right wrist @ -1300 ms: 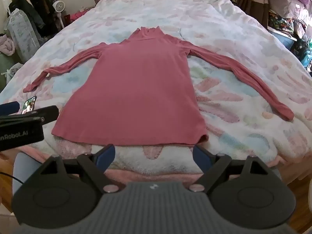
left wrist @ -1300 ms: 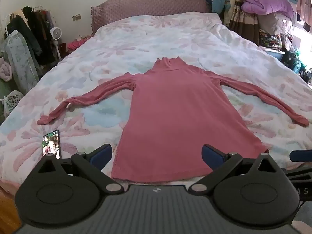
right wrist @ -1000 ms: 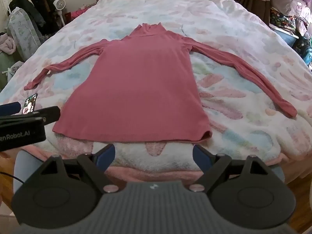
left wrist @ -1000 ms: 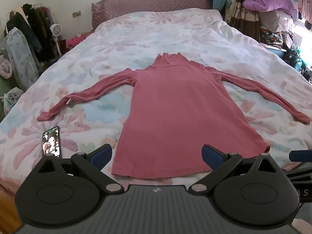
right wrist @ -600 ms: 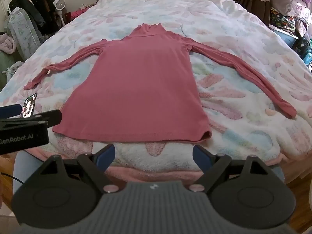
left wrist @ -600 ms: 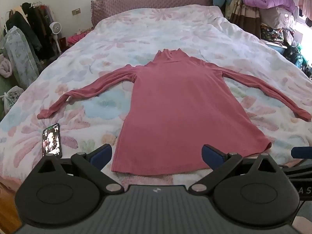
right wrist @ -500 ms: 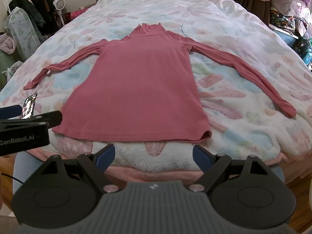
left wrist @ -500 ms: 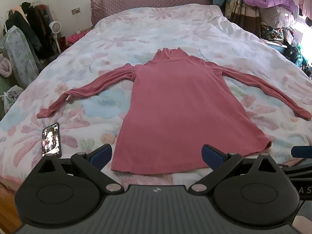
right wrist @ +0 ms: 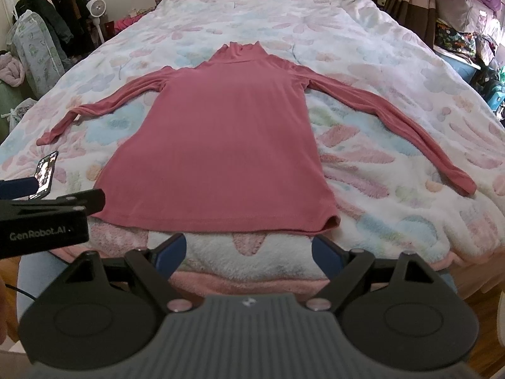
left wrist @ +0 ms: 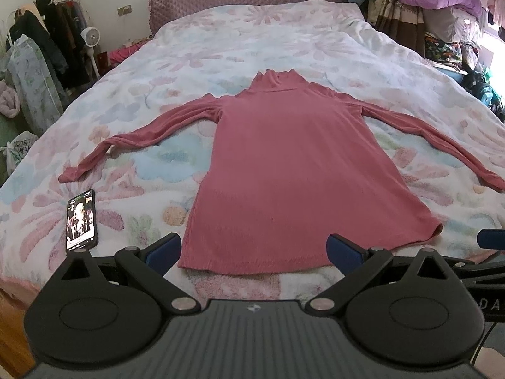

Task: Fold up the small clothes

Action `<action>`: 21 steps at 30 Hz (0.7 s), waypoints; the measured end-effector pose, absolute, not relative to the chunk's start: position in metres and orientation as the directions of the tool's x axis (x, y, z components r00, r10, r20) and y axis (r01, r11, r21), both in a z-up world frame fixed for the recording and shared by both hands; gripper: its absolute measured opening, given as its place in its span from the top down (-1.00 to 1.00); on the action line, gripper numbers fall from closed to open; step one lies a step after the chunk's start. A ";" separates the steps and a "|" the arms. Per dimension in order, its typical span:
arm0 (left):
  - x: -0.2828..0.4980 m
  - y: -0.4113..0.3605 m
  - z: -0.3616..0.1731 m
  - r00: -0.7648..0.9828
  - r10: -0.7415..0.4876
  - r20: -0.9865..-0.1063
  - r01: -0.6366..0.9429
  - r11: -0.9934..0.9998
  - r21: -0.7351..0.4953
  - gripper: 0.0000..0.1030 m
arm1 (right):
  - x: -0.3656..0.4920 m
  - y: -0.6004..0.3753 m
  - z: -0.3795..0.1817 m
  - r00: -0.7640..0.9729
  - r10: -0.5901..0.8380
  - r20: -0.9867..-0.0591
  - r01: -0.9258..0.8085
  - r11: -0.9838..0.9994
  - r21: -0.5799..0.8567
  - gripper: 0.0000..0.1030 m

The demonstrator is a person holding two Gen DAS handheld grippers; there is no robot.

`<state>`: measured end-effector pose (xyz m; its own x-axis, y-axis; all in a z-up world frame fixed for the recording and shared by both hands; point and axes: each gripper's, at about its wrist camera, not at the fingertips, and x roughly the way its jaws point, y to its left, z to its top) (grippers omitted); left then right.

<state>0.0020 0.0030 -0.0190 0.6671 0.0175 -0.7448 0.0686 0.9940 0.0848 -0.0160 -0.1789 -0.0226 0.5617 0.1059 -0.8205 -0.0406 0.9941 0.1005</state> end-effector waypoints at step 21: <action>0.002 0.004 -0.019 0.669 0.019 -0.743 0.068 0.994 0.087 -1.00 | -0.018 -0.176 -0.018 0.575 0.093 -0.813 -0.040 0.995 0.086 -0.61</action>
